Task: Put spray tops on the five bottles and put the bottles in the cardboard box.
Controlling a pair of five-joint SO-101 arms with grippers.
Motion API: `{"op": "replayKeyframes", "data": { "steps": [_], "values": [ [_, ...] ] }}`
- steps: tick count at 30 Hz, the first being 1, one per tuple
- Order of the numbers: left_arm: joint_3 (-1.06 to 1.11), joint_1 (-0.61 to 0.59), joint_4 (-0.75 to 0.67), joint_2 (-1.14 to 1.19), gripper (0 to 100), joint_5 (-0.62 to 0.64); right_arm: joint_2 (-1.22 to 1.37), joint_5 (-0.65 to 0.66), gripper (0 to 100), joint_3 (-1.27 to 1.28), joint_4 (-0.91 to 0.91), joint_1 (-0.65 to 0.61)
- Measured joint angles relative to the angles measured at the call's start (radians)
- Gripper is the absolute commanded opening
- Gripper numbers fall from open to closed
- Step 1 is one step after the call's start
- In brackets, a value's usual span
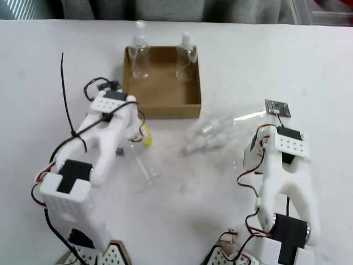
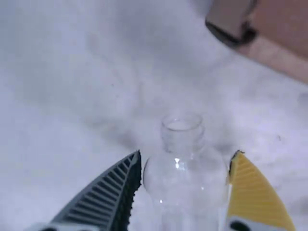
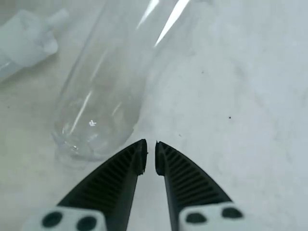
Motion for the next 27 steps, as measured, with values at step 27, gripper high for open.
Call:
{"op": "replayKeyframes", "data": {
  "steps": [27],
  "values": [
    [0.060,0.054,-0.075,0.018,2,0.006,0.000,0.000,1.7,0.002,-0.012,0.000]
  ]
}}
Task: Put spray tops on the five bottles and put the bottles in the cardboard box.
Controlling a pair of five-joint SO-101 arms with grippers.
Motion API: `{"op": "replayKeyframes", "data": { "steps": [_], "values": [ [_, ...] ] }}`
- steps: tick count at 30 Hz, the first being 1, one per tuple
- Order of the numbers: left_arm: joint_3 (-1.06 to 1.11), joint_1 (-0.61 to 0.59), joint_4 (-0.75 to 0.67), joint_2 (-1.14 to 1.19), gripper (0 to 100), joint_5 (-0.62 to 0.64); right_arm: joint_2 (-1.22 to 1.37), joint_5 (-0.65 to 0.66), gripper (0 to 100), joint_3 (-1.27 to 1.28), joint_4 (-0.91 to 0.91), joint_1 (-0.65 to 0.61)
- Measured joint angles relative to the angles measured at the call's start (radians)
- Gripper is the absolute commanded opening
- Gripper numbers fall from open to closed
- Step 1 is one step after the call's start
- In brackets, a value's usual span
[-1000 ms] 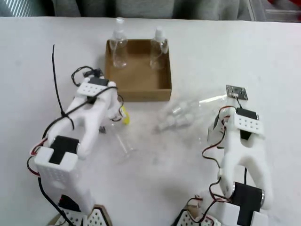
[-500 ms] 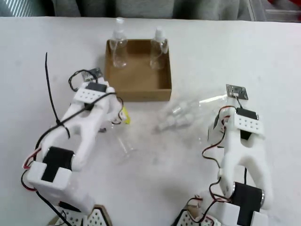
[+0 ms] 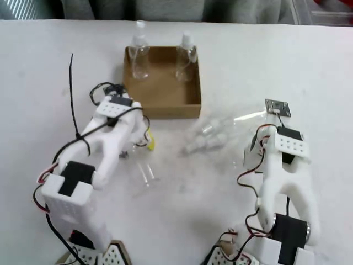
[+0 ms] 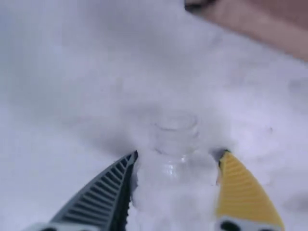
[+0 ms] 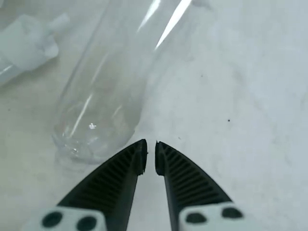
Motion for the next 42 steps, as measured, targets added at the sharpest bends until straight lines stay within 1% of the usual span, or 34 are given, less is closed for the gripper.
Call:
{"op": "replayKeyframes", "data": {
  "steps": [1,2,3,7,9,14,17,19,20,22,24,27,32,38,40,42],
  "values": [
    [-0.003,0.009,-0.006,0.000,2,-0.006,0.000,0.000,1.7,0.000,0.000,0.000],
    [-0.011,0.014,-0.008,0.002,4,-0.028,0.000,0.000,1.7,0.000,0.000,0.000],
    [-0.012,0.015,-0.008,0.002,5,-0.057,0.000,0.000,1.7,0.000,0.000,0.000],
    [-0.017,0.018,-0.003,0.002,3,-0.133,0.000,0.000,1.7,0.000,0.000,0.000],
    [-0.017,0.018,0.005,0.002,3,-0.221,0.000,0.000,1.7,0.000,0.000,0.000],
    [-0.023,0.018,0.011,-0.011,4,-0.526,0.000,0.000,1.7,0.000,0.000,0.000],
    [-0.023,0.018,0.015,-0.012,7,-0.615,0.000,0.000,1.7,0.000,0.000,0.000],
    [-0.023,0.012,0.015,-0.012,13,-0.624,0.000,0.000,1.7,0.000,0.000,0.000],
    [-0.023,0.003,0.015,-0.012,16,-0.609,0.000,0.000,1.7,0.000,0.000,0.000],
    [-0.023,-0.017,0.015,-0.012,22,-0.540,0.000,0.000,1.7,0.000,0.000,0.000],
    [-0.023,-0.028,0.017,-0.012,26,-0.460,0.000,0.000,1.7,0.000,0.000,0.000],
    [-0.023,-0.028,0.031,-0.012,27,-0.425,0.000,0.000,1.7,0.000,0.000,0.000],
    [-0.023,-0.028,0.071,-0.021,27,-0.416,0.000,0.000,1.7,0.000,0.000,0.000],
    [-0.037,-0.028,0.083,-0.021,27,-0.413,0.000,0.000,1.7,0.000,0.000,0.000],
    [-0.055,-0.029,0.098,-0.021,30,-0.410,0.000,0.000,1.7,0.000,0.000,0.000],
    [-0.069,-0.032,0.117,-0.021,36,-0.410,0.000,0.000,1.7,0.000,0.000,0.000]
  ]
}}
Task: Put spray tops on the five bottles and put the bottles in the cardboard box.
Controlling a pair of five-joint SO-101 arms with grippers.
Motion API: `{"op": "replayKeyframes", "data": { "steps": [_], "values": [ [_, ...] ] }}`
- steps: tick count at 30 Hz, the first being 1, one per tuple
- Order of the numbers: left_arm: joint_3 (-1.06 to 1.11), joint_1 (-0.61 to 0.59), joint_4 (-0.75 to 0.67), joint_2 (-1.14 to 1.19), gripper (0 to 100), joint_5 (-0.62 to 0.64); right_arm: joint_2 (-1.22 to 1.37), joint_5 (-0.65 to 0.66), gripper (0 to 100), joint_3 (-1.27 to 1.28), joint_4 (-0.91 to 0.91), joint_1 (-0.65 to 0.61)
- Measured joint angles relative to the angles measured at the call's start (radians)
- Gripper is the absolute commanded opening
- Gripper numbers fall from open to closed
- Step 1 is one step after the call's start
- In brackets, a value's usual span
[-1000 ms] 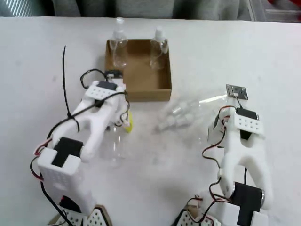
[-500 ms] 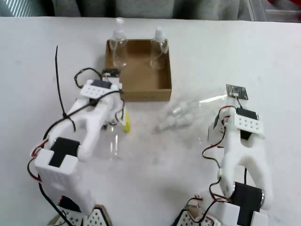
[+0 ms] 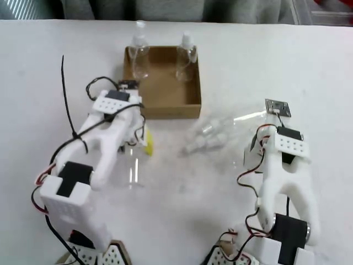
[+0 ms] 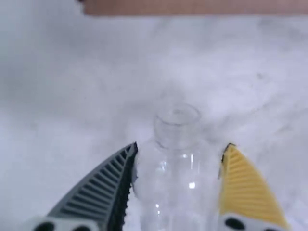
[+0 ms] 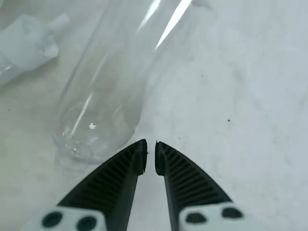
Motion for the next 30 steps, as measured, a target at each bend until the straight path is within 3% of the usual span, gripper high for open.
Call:
{"op": "replayKeyframes", "data": {
  "steps": [4,30],
  "values": [
    [-0.003,-0.003,0.032,0.000,43,0.029,0.000,0.000,1.7,0.000,0.000,0.000],
    [-0.009,-0.002,0.084,0.000,41,0.051,0.000,0.031,1.7,0.000,-0.017,0.000]
  ]
}}
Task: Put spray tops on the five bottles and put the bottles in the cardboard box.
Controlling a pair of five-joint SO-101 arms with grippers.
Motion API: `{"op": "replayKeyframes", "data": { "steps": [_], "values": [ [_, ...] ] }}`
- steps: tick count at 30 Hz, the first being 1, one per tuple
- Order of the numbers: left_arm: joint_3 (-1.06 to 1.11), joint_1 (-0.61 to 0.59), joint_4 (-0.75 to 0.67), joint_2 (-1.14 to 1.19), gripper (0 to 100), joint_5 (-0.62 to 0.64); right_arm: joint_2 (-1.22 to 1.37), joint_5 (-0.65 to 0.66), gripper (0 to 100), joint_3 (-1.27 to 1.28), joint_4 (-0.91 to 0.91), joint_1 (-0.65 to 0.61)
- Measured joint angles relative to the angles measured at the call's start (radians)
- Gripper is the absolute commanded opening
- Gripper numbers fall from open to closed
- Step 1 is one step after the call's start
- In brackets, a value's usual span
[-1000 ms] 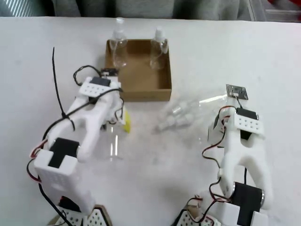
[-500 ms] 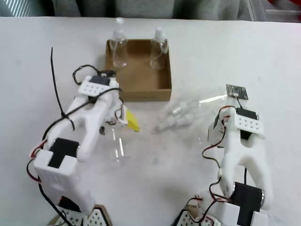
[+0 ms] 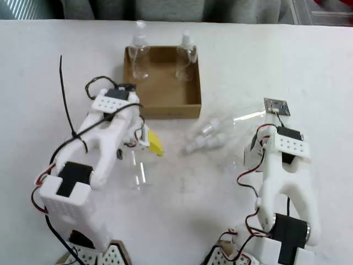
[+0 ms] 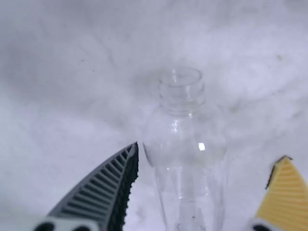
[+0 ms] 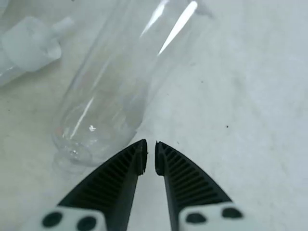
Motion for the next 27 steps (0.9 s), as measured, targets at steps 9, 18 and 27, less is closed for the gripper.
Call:
{"op": "replayKeyframes", "data": {
  "steps": [9,18,27],
  "values": [
    [0.178,0.000,-0.074,-0.230,41,0.011,0.000,0.000,1.7,0.000,0.000,0.000],
    [0.275,0.000,-0.192,-0.316,41,0.123,0.000,0.000,1.7,0.000,0.000,0.000],
    [0.193,0.000,-0.140,-0.169,41,0.186,0.000,0.000,1.7,0.000,0.000,0.000]
  ]
}}
